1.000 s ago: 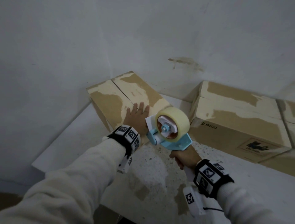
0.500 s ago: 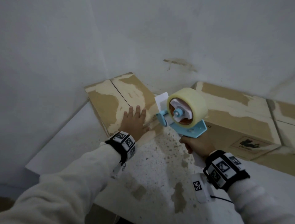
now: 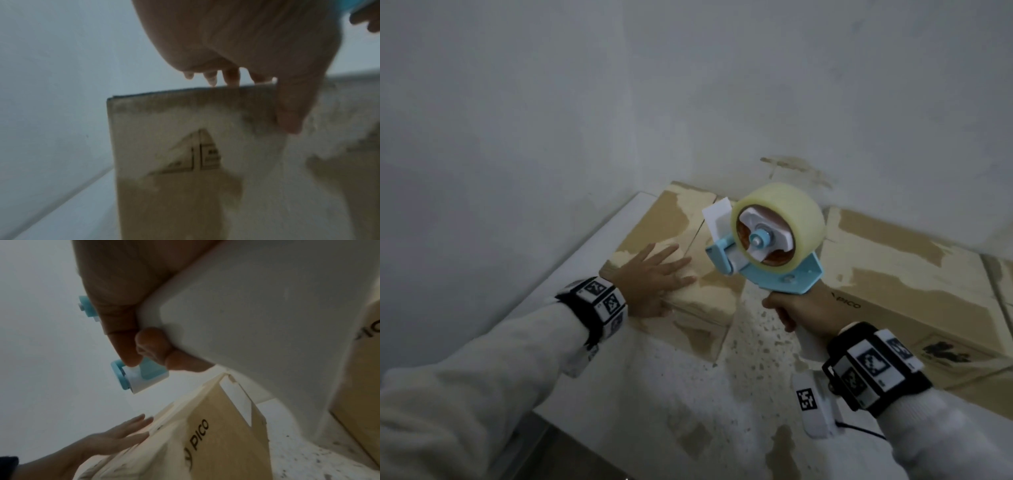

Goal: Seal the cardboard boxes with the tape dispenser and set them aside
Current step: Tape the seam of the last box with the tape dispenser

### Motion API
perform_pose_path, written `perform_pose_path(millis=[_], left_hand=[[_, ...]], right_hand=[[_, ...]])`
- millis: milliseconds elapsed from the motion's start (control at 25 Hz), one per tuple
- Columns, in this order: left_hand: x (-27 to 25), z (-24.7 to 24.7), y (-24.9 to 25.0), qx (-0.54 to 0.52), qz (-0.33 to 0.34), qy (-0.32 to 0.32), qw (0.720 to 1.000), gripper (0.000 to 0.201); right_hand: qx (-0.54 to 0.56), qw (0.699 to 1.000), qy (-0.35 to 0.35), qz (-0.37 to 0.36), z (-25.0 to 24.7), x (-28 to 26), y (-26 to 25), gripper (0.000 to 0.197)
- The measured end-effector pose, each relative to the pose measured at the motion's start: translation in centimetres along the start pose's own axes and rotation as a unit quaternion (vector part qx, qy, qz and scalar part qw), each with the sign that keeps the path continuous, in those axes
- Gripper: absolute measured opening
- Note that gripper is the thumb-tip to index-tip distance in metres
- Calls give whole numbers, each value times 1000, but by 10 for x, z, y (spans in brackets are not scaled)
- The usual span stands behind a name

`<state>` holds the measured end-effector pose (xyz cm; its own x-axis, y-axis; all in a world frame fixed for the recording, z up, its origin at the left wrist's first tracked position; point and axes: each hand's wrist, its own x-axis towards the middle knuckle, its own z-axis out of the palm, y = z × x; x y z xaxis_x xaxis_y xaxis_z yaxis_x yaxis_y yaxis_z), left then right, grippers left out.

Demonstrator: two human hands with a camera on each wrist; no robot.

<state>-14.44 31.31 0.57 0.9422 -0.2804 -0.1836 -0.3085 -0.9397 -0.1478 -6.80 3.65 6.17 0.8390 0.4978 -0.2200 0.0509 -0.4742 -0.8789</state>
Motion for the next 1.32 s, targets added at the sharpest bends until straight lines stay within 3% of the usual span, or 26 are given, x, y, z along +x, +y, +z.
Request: perform_pose_path(millis=[40,80,120,160,200,240,280,320,400,520,800,880,1000,1160,1320], left_hand=[[-2,-10,1,-104,-51,30,993,78],[-2,-22,3,-255,-113,82,957,74],[-2,-36,5,-438,-194,141,866,67],[-2,-48,6,-599,-255,172,739,60],[-1,-61,7,-711,-288,164,620,59],[0,-68,6,-778,-297,129,539,69],[-1,-73,6,-817,-290,88,491,83],[-2,-74,5,-841,-277,61,460,94],[-6,-73,4,-867,-269,61,415,97],[-12,-66,2,-882,-277,78,374,81],[-20,-51,15,-867,-326,91,365,44],[-23,-50,15,-852,-357,95,372,30],[-28,-47,9,-833,-383,92,389,29],[-36,-42,4,-842,-365,81,389,21],[-33,-41,3,-824,-377,93,413,19]], right_hand=[[8,1000,-5,-4,5,1,-7,37],[16,1000,-10,-7,11,1,-13,36],[24,1000,-12,-12,16,2,-18,36],[28,999,-13,-22,21,3,-22,35],[31,999,-11,-33,26,4,-26,34],[33,999,-9,-43,31,4,-29,33],[36,998,-9,-48,35,5,-32,32],[39,998,-10,-50,39,4,-34,31],[44,998,-12,-50,45,0,-37,30],[42,997,-22,-57,49,-3,-34,32],[29,992,-45,-118,57,-8,-26,35],[-3,987,-63,-146,61,-9,-28,41],[-41,980,-75,-181,65,-8,-29,41],[-75,973,-89,-199,66,-6,-27,39],[-44,978,-78,-189,66,-4,-24,39]])
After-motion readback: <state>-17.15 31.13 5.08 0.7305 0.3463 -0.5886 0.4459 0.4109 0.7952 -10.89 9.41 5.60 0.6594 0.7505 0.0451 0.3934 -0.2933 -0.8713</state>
